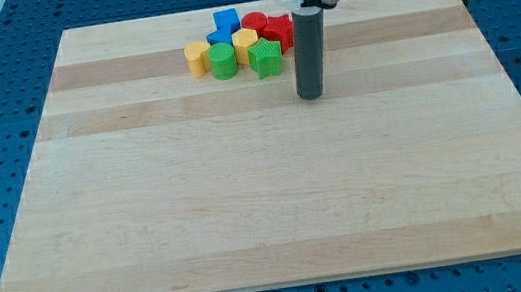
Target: Point your arm towards the top center
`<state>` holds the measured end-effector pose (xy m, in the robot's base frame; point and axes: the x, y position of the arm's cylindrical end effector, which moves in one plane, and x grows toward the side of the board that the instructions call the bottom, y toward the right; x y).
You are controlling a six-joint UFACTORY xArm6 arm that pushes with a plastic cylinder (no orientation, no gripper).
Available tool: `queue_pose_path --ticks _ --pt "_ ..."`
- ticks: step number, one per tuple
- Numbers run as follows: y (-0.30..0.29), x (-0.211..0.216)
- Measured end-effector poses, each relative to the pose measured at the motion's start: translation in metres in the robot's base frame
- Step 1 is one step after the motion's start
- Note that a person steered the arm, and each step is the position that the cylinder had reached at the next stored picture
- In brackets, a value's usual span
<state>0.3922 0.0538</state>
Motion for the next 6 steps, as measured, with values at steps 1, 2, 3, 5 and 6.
queue_pose_path --ticks 1,2,3,5,6 --pt "0.000 0.000" --pt "0.000 -0.001" --pt "0.000 -0.003" --pt "0.041 0.000" --pt "0.100 0.000"
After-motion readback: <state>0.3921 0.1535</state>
